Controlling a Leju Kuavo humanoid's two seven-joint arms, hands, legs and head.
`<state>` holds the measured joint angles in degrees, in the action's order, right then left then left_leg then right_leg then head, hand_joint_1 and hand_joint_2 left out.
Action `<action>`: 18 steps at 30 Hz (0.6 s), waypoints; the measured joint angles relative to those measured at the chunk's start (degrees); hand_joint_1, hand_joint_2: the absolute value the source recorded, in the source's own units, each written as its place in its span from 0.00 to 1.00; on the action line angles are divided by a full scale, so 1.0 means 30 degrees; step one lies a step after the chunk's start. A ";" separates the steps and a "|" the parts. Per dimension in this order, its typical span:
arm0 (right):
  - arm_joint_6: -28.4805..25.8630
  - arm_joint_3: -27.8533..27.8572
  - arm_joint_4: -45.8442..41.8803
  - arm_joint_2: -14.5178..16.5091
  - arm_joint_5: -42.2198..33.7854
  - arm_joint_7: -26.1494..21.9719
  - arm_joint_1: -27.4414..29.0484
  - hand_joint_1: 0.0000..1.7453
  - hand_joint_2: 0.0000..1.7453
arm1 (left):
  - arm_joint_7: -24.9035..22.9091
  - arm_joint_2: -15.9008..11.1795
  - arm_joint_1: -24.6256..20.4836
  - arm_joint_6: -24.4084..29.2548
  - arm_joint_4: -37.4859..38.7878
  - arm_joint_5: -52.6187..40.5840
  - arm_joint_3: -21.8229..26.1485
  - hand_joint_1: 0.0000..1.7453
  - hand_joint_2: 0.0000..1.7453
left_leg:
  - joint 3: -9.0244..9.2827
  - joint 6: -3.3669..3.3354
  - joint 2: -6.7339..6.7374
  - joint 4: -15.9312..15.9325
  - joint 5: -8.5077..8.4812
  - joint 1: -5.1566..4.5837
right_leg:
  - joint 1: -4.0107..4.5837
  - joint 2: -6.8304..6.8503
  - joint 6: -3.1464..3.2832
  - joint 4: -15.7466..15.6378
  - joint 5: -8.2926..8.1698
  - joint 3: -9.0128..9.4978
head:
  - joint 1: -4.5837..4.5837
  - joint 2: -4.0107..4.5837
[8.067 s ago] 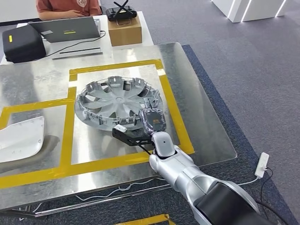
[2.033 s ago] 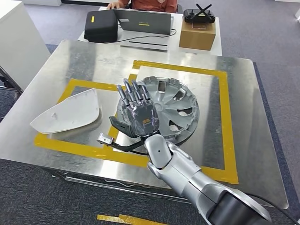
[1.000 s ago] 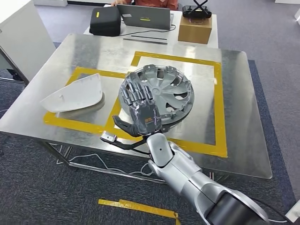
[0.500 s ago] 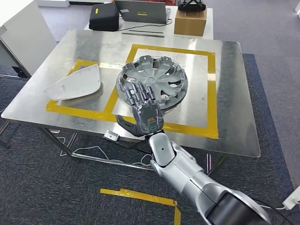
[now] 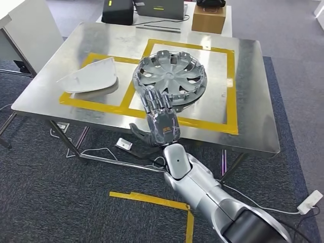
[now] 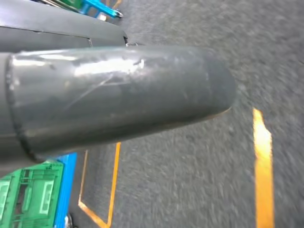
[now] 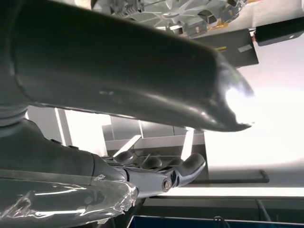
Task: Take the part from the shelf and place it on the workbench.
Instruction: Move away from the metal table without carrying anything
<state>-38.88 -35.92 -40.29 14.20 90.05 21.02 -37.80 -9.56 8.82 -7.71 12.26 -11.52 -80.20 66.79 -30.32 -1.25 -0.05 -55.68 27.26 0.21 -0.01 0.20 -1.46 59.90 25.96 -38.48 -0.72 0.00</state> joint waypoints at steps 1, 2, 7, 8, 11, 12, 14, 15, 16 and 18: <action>0.0000 0.0069 0.0018 -0.0029 0.0000 0.0011 0.0014 0.00 0.00 | -0.0007 -0.0009 -0.0004 0.0007 0.0000 -0.0020 0.0004 0.00 0.00 | -0.0213 -0.0129 0.0030 -0.0007 -0.0190 -0.0030 | -0.0023 -0.0018 -0.0043 0.1103 0.0916 -0.0408 | 0.0042 0.0000; 0.0000 0.0155 0.0044 -0.0068 0.0000 0.0014 0.0043 0.00 0.00 | -0.0009 -0.0011 -0.0003 0.0013 0.0000 -0.0038 0.0009 0.00 0.00 | -0.0470 -0.0222 0.0031 -0.0021 -0.0379 -0.0083 | -0.0027 -0.0027 -0.0066 0.2502 0.1809 -0.0826 | 0.0085 0.0000; 0.0000 0.0953 0.0213 -0.0290 0.0000 -0.0160 0.0371 0.00 0.00 | -0.0011 0.0004 0.0015 0.0018 0.0000 -0.0066 0.0151 0.00 0.00 | -0.1465 -0.0337 0.0012 -0.0071 -0.1168 -0.0408 | 0.0196 -0.0054 0.0405 0.2533 0.1504 0.0797 | 0.0093 0.0000; 0.0000 0.1164 0.0239 -0.0320 0.0000 -0.0206 0.0382 0.00 0.00 | -0.0011 0.0037 0.0010 0.0020 0.0000 -0.0069 0.0169 0.00 0.00 | -0.1579 -0.0319 0.0006 -0.0073 -0.1286 -0.0470 | 0.0300 -0.0057 0.0665 0.1060 0.1212 0.1784 | 0.0074 0.0000; 0.0000 0.1852 0.0304 -0.0463 -0.0018 -0.0318 0.0434 0.00 0.00 | -0.0011 0.0139 -0.0021 0.0022 0.0000 -0.0098 0.0215 0.00 0.00 | -0.1847 -0.0113 0.0025 -0.0053 -0.1729 -0.0450 | 0.0525 -0.0024 0.1098 -0.1511 0.1083 0.3331 | 0.0076 0.0000; 0.0000 0.2104 0.0324 -0.0541 -0.0062 -0.0387 0.0516 0.00 0.00 | -0.0011 0.0146 -0.0018 0.0022 0.0000 -0.0111 0.0244 0.00 0.00 | -0.1910 -0.0017 0.0028 -0.0023 -0.1902 -0.0406 | 0.0545 -0.0016 0.1101 -0.1699 0.0940 0.3351 | 0.0102 0.0000; 0.0000 0.2654 0.0350 -0.0688 -0.0243 -0.0659 0.0733 0.00 0.00 | -0.0013 0.0126 0.0014 0.0035 0.0000 -0.0128 0.0304 0.00 0.00 | -0.2113 0.0189 -0.0003 -0.0201 -0.1649 -0.0365 | 0.0441 0.0044 0.1113 -0.1973 0.0535 0.3245 | 0.0091 0.0000; 0.0000 0.2962 0.0359 -0.0741 -0.0360 -0.0830 0.0856 0.00 0.00 | -0.0015 0.0111 0.0032 0.0042 0.0000 -0.0133 0.0328 0.00 0.00 | -0.2324 0.0322 -0.0019 -0.0736 -0.1047 -0.0343 | 0.0359 0.0079 0.1112 -0.2099 0.0323 0.3140 | 0.0064 0.0000; 0.0000 0.3291 0.0370 -0.0794 -0.0455 -0.0986 0.0999 0.00 0.00 | -0.0017 0.0091 0.0039 0.0049 0.0000 -0.0148 0.0344 0.00 0.00 | -0.2643 0.0469 -0.0030 -0.1690 -0.0139 -0.0268 | 0.0288 0.0117 0.1087 -0.2156 0.0141 0.2988 | 0.0031 0.0000; 0.0000 0.3921 0.0394 -0.0906 -0.0565 -0.1168 0.1340 0.00 0.00 | -0.0018 0.0073 0.0044 0.0053 0.0000 -0.0175 0.0372 0.00 0.00 | -0.3328 0.0779 -0.0030 -0.4346 0.1551 -0.0038 | 0.0253 0.0160 0.1050 -0.2084 -0.0178 0.2536 | -0.0002 0.0000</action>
<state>-38.88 -24.16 -39.11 11.48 88.36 17.52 -33.78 -9.62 9.04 -7.58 12.42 -11.52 -80.73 67.91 -40.30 1.08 -0.14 -68.72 31.92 0.10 0.75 0.68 1.69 53.64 25.43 -30.88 -0.73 0.00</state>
